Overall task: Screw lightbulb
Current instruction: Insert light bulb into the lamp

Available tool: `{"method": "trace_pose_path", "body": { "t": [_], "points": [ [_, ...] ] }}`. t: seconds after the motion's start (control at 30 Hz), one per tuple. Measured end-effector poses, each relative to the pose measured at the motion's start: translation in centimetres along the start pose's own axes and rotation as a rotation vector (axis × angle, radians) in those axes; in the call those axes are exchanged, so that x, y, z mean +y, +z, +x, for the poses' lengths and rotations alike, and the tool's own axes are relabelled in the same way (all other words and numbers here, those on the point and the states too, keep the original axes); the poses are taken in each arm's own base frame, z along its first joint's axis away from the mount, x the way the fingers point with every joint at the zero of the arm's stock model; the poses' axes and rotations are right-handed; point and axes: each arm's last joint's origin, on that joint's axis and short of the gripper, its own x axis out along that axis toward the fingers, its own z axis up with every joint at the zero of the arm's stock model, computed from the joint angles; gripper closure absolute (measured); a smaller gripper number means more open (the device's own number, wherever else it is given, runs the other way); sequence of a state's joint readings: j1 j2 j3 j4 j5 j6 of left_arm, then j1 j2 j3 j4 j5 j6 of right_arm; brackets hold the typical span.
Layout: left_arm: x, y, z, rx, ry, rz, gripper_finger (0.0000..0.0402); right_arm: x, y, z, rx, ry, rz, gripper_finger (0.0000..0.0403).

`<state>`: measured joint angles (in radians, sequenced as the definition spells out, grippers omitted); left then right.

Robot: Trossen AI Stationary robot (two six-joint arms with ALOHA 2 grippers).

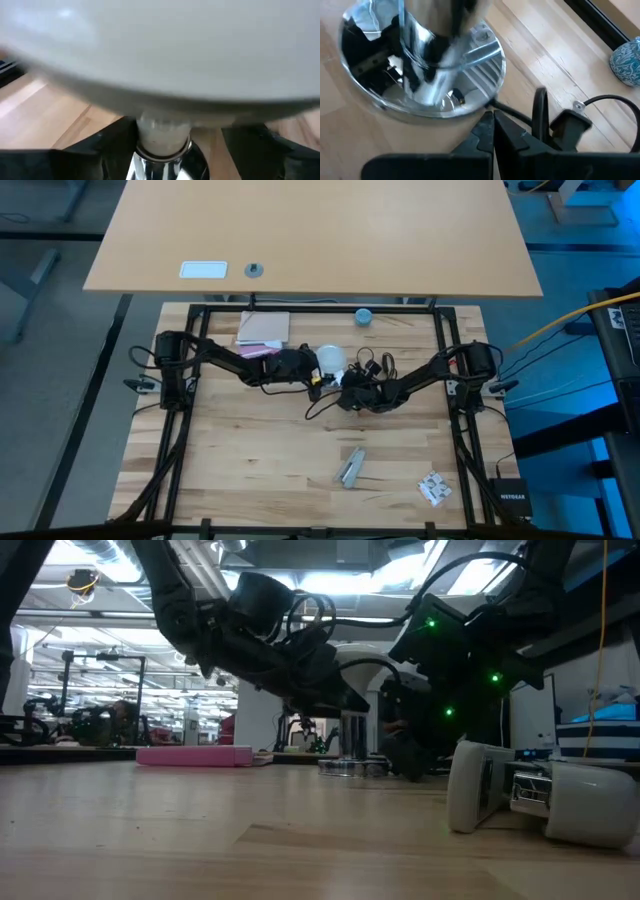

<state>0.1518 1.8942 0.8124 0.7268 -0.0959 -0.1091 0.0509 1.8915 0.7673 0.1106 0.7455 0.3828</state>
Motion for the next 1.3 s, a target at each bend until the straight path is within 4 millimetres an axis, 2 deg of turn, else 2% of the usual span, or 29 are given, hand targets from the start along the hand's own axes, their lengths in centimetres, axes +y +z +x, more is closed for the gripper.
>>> {"method": "trace_pose_path", "body": {
  "t": [0.17, 0.47, 0.83, 1.0, 1.1, 1.3],
  "points": [
    [0.1, 0.9, -1.6, 0.114, 0.042, 0.091, 0.0123, -0.4, 0.4, -0.6, 0.004, 0.016, -0.046, 0.0398],
    [0.3, 1.8, -3.5, 0.212, 0.078, 0.099, 0.0123, -0.9, 1.3, -1.6, -0.003, 0.05, -0.052, 0.0398],
    [0.5, 1.1, -3.6, 0.293, 0.086, 0.181, 0.0123, -0.8, 1.3, -1.7, 0.002, 0.082, -0.057, 0.0398],
    [0.7, 1.0, -3.6, 0.301, 0.16, 0.223, 0.0123, -0.8, 1.3, -1.7, 0.003, 0.088, -0.068, 0.0398],
    [1.0, 1.0, -3.7, 0.299, 0.242, 0.194, 0.0123, -0.8, 1.3, -1.7, 0.005, 0.097, -0.083, 0.0398],
    [1.0, 1.0, -3.7, 0.29, 0.261, 0.151, 0.0123, -0.7, 1.3, -1.7, 0.007, 0.107, -0.087, 0.0398]
  ]
}}
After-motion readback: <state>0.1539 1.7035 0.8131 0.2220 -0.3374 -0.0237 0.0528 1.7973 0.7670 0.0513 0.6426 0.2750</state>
